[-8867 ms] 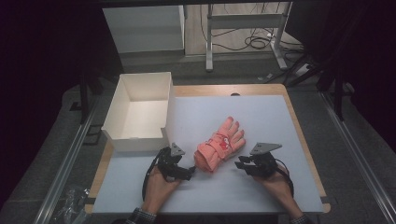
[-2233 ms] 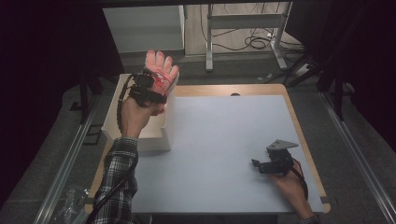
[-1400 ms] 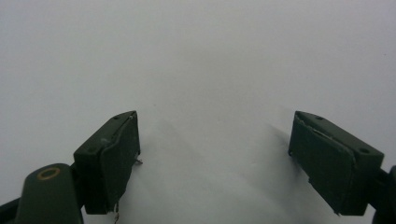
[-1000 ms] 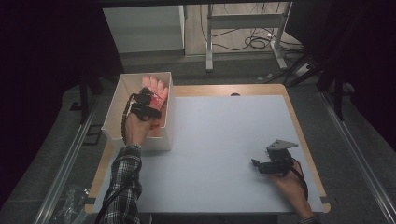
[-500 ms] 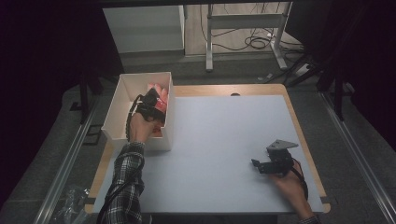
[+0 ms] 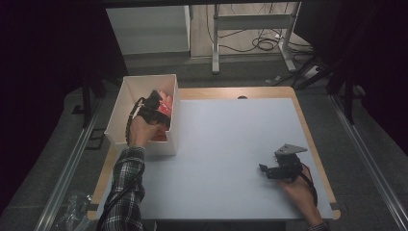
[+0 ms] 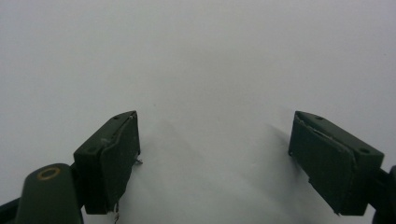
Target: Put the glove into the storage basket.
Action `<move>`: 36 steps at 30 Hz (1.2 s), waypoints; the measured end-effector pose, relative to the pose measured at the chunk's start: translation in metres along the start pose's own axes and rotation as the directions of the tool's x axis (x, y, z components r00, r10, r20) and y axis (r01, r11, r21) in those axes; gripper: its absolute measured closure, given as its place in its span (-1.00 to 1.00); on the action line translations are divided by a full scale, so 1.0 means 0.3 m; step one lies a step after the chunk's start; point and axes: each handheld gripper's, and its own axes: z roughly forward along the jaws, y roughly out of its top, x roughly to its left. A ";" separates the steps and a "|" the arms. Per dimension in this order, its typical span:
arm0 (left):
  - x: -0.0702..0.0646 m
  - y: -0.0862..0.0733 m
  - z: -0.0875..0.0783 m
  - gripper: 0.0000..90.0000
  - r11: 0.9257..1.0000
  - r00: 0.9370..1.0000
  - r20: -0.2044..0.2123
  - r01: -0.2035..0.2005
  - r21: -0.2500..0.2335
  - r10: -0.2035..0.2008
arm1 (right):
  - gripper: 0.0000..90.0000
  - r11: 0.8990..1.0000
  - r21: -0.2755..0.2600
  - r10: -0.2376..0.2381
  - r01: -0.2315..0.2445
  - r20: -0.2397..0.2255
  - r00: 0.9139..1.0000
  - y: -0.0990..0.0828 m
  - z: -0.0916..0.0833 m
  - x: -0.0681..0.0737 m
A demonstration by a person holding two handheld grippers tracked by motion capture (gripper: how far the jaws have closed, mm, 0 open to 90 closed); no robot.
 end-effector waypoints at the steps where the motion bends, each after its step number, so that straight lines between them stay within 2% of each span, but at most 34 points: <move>1: 0.000 -0.002 -0.008 -0.74 1.000 1.000 0.004 -0.005 -0.001 0.005 | -0.63 1.000 0.000 -0.001 0.001 0.000 1.000 0.000 0.000 0.000; 6: 0.003 -0.014 -0.037 -0.77 1.000 1.000 0.013 -0.011 -0.030 0.011 | -0.63 1.000 0.000 -0.001 0.001 0.000 1.000 0.000 0.000 0.000; 12: 0.011 -0.029 -0.075 -0.80 0.997 1.000 0.003 -0.026 -0.068 0.026 | -0.63 1.000 0.000 -0.001 0.001 0.000 1.000 0.000 0.000 0.000; 15: 0.013 -0.039 -0.096 -0.81 0.994 0.999 -0.022 -0.035 -0.101 0.033 | -0.63 1.000 0.000 0.000 0.000 0.000 1.000 0.000 0.000 0.000; 22: 0.011 -0.064 -0.127 -0.82 0.986 0.998 -0.036 -0.047 -0.159 0.042 | -0.63 1.000 0.001 -0.001 0.001 0.000 1.000 0.000 0.000 0.000; 26: 0.010 -0.079 -0.150 -0.83 0.977 0.998 -0.039 -0.058 -0.203 0.051 | -0.63 1.000 0.001 -0.001 0.001 0.001 1.000 0.000 0.000 0.000; 36: 0.000 -0.121 -0.207 -0.86 0.950 0.996 -0.025 -0.086 -0.301 0.083 | -0.63 1.000 0.001 -0.001 0.001 0.001 1.000 0.000 0.000 0.000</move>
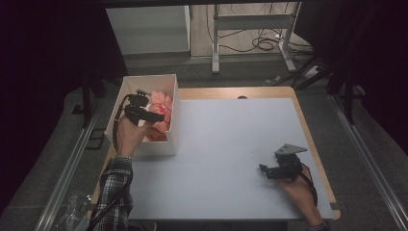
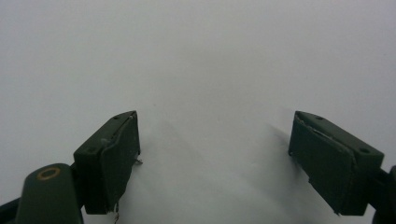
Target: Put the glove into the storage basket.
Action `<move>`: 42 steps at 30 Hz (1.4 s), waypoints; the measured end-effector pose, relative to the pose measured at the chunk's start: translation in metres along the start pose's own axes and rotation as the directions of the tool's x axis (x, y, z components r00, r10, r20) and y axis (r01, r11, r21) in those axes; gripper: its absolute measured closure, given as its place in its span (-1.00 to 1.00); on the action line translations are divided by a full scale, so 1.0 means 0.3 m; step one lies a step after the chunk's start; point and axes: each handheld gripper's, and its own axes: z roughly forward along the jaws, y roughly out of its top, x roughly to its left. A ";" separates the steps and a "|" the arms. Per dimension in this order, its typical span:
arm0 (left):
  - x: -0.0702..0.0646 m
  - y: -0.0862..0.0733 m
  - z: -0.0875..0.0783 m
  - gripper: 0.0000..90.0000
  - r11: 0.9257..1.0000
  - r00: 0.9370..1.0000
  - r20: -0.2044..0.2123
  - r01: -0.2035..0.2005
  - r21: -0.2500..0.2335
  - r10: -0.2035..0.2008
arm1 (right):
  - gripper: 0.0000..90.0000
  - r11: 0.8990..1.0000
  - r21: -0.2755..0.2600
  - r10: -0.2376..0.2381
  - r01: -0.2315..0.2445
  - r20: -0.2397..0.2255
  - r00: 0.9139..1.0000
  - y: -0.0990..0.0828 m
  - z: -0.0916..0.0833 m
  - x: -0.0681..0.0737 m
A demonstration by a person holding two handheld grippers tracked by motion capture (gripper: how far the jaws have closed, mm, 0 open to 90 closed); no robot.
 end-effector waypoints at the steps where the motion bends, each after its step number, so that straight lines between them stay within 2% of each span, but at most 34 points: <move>1: -0.001 -0.002 -0.006 -0.87 1.000 1.000 0.008 0.000 -0.005 0.000 | -0.63 1.000 0.000 0.000 0.000 0.000 1.000 0.000 0.000 0.000; 9: -0.007 -0.018 -0.058 -0.92 0.998 0.999 0.033 -0.019 -0.060 0.021 | -0.63 1.000 0.000 0.000 0.000 0.000 1.000 0.000 0.000 0.000; 18: -0.008 -0.034 -0.093 -0.94 0.995 0.998 0.047 -0.035 -0.097 0.039 | -0.63 1.000 0.000 0.000 0.000 0.000 1.000 0.000 0.000 0.000; 25: -0.037 -0.040 -0.121 -0.94 0.989 0.996 0.058 -0.065 -0.131 0.073 | -0.63 1.000 0.000 0.000 0.000 0.000 1.000 0.000 0.000 0.000; 32: -0.095 -0.038 -0.150 -0.95 0.980 0.988 0.092 -0.106 -0.166 0.123 | -0.63 1.000 0.000 0.000 0.000 0.000 1.000 0.000 0.000 0.000; 36: -0.141 -0.033 -0.157 -0.95 0.974 0.981 0.100 -0.150 -0.173 0.168 | -0.63 1.000 0.000 0.000 0.000 0.000 1.000 0.000 0.000 0.000; 42: -0.202 -0.027 -0.154 -0.95 0.965 0.969 0.125 -0.191 -0.179 0.215 | -0.63 1.000 -0.001 -0.002 0.002 0.001 1.000 0.000 0.000 0.000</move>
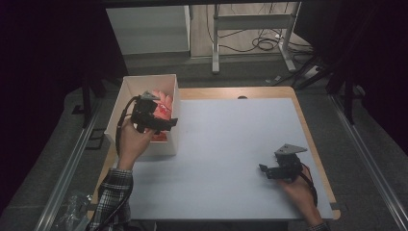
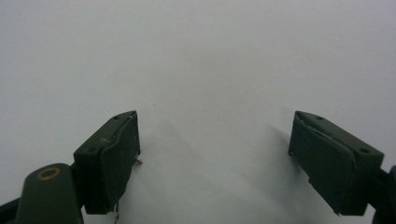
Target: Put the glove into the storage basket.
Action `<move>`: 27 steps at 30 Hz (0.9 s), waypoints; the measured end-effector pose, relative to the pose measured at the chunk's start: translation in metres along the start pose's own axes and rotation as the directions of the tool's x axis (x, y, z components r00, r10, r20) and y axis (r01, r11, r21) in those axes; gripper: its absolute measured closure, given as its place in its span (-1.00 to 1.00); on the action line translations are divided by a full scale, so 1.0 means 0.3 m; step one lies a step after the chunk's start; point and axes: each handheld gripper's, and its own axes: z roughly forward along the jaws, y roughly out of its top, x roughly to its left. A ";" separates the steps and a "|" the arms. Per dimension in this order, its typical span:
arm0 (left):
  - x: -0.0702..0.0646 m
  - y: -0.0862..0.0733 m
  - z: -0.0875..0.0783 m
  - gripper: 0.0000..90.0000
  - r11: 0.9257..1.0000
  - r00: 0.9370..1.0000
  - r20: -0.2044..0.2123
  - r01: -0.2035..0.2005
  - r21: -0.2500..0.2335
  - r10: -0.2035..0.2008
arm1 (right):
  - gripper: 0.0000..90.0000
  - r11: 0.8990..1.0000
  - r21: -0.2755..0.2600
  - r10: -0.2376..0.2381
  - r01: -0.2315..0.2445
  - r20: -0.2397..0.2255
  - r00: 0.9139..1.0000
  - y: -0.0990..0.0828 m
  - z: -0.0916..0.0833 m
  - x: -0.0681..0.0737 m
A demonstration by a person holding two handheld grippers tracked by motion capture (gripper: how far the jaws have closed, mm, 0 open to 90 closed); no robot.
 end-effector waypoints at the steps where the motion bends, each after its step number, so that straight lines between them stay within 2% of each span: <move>1: -0.009 0.002 0.003 -0.95 1.000 1.000 0.006 -0.006 -0.001 0.006 | -0.63 1.000 0.001 -0.001 0.001 0.000 1.000 0.000 0.000 0.000; 9: -0.089 0.014 0.046 -0.95 0.998 0.997 0.055 -0.056 0.002 0.056 | -0.63 1.000 0.002 0.000 0.000 -0.001 1.000 0.000 -0.001 0.000; 15: -0.156 0.015 0.090 -0.95 0.996 0.990 0.110 -0.088 -0.006 0.088 | -0.63 1.000 0.003 0.002 -0.002 0.000 1.000 0.000 -0.001 0.000; 18: -0.192 0.016 0.110 -0.95 0.995 0.985 0.137 -0.102 -0.019 0.104 | -0.63 1.000 0.003 0.001 -0.001 0.000 1.000 0.000 -0.001 0.000; 27: -0.301 0.003 0.179 -0.95 0.988 0.965 0.214 -0.154 -0.019 0.154 | -0.63 1.000 0.002 0.001 -0.001 0.000 1.000 0.000 -0.001 0.000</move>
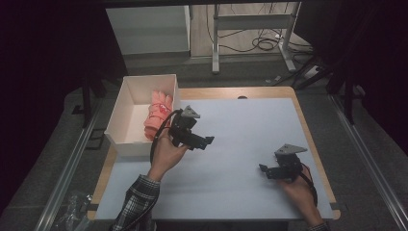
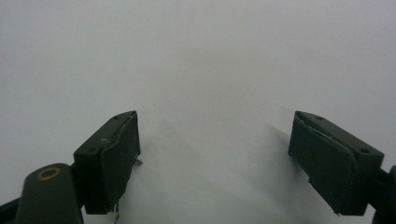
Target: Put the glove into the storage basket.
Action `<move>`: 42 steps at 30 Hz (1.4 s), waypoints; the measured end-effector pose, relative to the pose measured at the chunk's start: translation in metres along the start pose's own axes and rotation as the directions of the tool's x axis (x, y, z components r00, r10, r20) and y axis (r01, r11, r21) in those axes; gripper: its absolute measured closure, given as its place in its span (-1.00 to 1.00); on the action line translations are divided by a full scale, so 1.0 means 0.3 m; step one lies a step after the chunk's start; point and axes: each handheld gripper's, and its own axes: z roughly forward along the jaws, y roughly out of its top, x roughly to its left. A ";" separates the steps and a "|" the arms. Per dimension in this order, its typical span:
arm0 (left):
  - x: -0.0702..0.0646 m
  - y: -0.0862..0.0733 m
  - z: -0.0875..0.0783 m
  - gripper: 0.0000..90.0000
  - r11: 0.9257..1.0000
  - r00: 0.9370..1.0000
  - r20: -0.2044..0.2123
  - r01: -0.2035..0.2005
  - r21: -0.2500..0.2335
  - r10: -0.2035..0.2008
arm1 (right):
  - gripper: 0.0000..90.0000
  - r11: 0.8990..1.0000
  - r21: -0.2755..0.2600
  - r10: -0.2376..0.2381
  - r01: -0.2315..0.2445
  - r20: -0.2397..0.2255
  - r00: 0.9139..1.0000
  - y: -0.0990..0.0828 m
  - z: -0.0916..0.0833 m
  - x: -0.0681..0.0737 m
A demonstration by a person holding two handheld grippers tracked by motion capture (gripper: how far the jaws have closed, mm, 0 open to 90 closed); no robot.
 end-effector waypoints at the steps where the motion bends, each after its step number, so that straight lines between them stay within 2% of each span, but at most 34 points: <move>1: -0.007 -0.001 0.008 -0.95 1.000 1.000 0.007 -0.007 0.004 0.007 | -0.63 1.000 0.000 0.000 0.000 0.000 1.000 0.000 0.000 0.000; 9: -0.061 -0.036 0.078 -0.95 1.000 0.998 0.066 -0.017 0.007 0.016 | -0.63 1.000 0.000 0.001 -0.001 0.000 1.000 0.000 0.000 0.000; 17: -0.083 -0.105 0.149 -0.95 0.999 0.995 0.089 -0.044 0.030 0.041 | -0.63 1.000 0.000 0.001 -0.001 -0.001 1.000 0.000 0.000 0.000; 31: -0.082 -0.248 0.222 -0.95 0.998 0.996 0.087 -0.035 0.057 0.030 | -0.63 1.000 0.000 0.001 -0.001 0.000 1.000 0.000 0.000 0.000; 38: -0.073 -0.308 0.233 -0.95 0.997 0.997 0.070 -0.040 0.067 0.035 | -0.63 1.000 0.001 0.000 0.000 0.000 1.000 0.000 0.000 0.000; 42: -0.066 -0.330 0.240 -0.95 0.996 0.998 0.042 -0.043 0.080 0.039 | -0.63 1.000 0.001 0.001 -0.001 0.000 1.000 0.000 0.000 0.000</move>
